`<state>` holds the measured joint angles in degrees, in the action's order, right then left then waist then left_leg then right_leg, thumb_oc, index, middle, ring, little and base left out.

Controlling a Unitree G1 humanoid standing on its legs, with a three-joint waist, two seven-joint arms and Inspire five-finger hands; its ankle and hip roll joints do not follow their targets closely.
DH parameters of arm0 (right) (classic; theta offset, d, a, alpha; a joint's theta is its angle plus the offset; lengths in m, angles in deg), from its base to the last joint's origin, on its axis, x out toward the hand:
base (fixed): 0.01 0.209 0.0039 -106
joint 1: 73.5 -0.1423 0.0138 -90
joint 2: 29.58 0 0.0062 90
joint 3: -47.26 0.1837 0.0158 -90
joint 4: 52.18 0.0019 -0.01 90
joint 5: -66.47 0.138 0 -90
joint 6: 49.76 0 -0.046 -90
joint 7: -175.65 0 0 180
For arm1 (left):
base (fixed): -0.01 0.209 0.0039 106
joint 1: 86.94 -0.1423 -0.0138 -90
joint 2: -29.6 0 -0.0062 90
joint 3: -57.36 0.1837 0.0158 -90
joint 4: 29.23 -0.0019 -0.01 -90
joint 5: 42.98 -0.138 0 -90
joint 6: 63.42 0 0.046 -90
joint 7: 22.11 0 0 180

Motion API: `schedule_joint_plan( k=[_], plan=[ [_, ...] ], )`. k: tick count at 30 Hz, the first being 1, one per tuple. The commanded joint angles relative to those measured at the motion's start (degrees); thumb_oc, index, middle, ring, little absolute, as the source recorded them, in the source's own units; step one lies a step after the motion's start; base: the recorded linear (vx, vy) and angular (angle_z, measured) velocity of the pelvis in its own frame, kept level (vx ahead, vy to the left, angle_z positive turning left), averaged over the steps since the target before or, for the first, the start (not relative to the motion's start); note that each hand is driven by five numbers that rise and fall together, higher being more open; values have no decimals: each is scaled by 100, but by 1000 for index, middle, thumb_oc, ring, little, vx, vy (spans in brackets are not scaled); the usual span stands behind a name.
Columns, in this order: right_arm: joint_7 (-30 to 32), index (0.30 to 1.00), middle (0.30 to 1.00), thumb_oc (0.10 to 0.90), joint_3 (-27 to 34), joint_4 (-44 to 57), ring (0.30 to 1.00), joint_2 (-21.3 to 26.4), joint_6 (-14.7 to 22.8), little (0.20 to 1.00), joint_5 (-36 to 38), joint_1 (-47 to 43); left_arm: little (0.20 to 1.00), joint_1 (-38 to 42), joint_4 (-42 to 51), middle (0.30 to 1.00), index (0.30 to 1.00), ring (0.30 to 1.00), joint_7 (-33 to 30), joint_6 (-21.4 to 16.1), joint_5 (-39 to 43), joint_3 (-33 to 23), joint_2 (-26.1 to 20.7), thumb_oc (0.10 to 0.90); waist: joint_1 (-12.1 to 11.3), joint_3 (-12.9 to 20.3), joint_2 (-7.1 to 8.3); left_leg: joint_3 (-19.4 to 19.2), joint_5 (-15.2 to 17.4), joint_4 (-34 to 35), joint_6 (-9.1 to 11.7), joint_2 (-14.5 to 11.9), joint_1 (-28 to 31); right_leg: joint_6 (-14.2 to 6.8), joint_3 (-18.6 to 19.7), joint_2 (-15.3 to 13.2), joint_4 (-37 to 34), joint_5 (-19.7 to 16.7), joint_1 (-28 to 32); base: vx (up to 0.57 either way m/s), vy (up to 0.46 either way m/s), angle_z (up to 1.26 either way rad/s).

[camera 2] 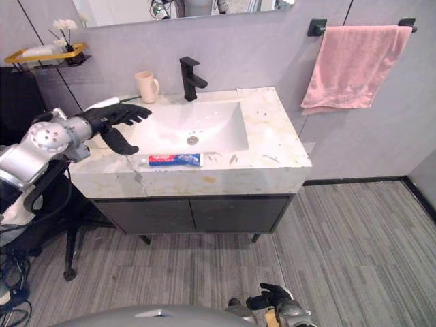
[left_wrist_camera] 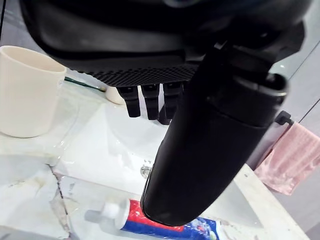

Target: Organize the bathroom.

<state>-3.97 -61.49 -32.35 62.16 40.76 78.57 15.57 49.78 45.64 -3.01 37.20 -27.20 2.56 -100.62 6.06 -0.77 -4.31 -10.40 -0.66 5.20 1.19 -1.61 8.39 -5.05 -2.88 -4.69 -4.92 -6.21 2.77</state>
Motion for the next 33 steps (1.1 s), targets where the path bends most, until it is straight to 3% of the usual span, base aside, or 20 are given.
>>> schedule_joint_plan(
  k=[1, 9, 22, 33],
  plan=[
    [-11, 900, 900, 800, -279, -401, 900, 65, 13, 900, 38, -77, 900, 1381, -334, 900, 900, 900, 99, -38, 175, -256, -609, 800, 68, 91, -2, 308, 567, -50, -246, 196, 83, -230, 181, 106, 109, 519, 148, 0, 0, 0],
    [15, 900, 900, 800, -286, -390, 900, 105, -26, 900, 66, -35, 900, 1600, -569, 900, 900, 900, 374, 228, 184, 116, -622, 800, 121, 69, -50, 261, 573, -78, -243, 202, 102, -229, 154, 116, 93, 543, 201, 9, -4, 0],
    [21, 900, 900, 800, -308, -368, 900, 131, -34, 900, 79, -8, 900, 1783, -657, 900, 900, 900, 711, 501, 341, 267, -579, 800, 162, 36, -87, 239, 564, -133, -234, 181, 68, -183, 119, 154, 126, 603, 210, 8, -5, 0],
    [9, 900, 900, 800, -273, -392, 900, 139, 11, 900, 137, 32, 900, 1790, -572, 900, 900, 900, 674, 615, -127, 292, -530, 800, 205, 32, -121, 229, 582, -209, -224, 165, 42, -148, 115, 178, 189, 665, 207, 3, -3, 0]
  ],
)
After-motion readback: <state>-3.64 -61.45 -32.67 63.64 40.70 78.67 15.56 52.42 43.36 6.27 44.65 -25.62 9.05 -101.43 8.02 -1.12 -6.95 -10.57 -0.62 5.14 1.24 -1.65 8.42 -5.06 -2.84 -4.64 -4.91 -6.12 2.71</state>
